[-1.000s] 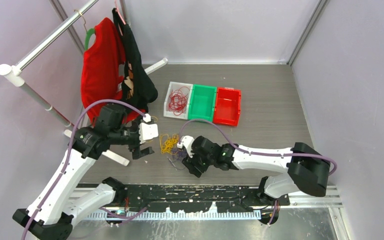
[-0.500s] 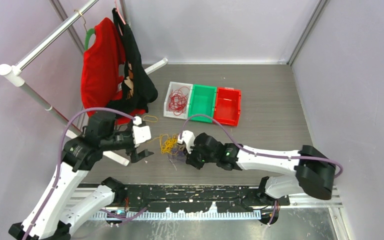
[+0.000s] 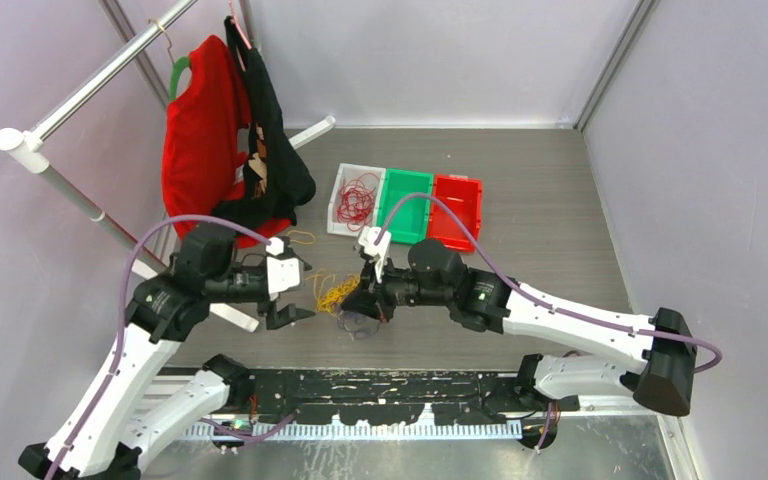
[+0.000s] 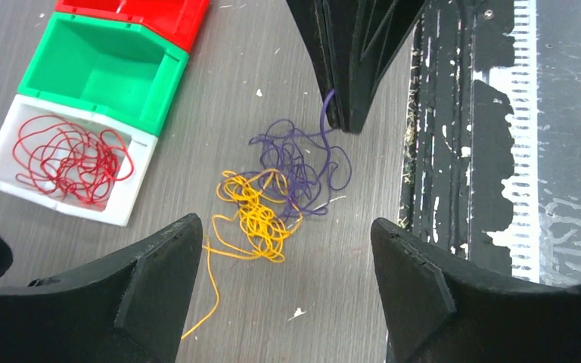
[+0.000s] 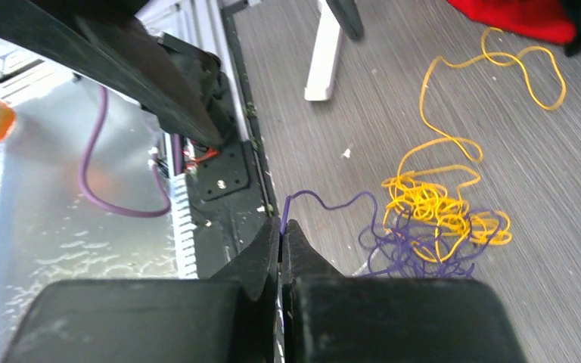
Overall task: Untangle the cables
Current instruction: Untie the cable.
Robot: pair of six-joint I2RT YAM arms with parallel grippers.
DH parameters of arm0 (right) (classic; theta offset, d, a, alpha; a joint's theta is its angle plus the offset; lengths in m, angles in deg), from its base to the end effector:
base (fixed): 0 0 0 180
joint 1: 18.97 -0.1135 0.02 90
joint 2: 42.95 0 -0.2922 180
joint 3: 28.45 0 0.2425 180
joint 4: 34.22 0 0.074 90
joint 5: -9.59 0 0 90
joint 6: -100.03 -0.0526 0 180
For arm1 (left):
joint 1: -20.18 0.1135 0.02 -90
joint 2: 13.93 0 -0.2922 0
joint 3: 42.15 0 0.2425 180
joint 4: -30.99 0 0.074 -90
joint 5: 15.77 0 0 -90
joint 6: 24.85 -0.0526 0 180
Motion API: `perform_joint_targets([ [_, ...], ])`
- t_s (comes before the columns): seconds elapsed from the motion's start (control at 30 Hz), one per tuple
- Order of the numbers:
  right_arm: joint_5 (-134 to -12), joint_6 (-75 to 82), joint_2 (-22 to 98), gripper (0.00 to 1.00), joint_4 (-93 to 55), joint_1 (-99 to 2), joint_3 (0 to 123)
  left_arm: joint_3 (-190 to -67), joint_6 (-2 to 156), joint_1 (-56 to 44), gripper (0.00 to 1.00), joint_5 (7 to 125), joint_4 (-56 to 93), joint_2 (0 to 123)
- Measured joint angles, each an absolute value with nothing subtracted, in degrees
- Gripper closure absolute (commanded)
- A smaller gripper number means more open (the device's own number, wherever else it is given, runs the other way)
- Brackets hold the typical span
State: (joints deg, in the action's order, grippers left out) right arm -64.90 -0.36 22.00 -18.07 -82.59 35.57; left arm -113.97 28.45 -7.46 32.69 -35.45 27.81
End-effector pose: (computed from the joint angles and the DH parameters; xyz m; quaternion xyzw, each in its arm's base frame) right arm 0.1020 0.2373 0.3377 -0.4287 0.6765 0.4411 0.4049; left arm 0.0752 -0.0787 0.3624 0.5797 0.6211 -0.2822 0.4455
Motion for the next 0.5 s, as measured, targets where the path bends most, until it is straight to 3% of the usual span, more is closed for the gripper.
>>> perform_joint_targets([
  [0.3,-62.5,-0.9,25.3,0.99,-17.0,-82.6,42.7,-115.3,29.5,-11.4,0.31,30.6,-34.1,33.4],
  [0.43,-62.7,-0.9,25.3,0.99,-16.7,-82.6,43.6,-112.8,32.8,-12.7,0.5,30.7,-31.4,31.3],
  [0.5,-62.8,-0.9,25.3,0.99,-16.2,-82.6,43.8,-111.7,34.5,-12.9,0.65,31.8,-29.6,30.8],
])
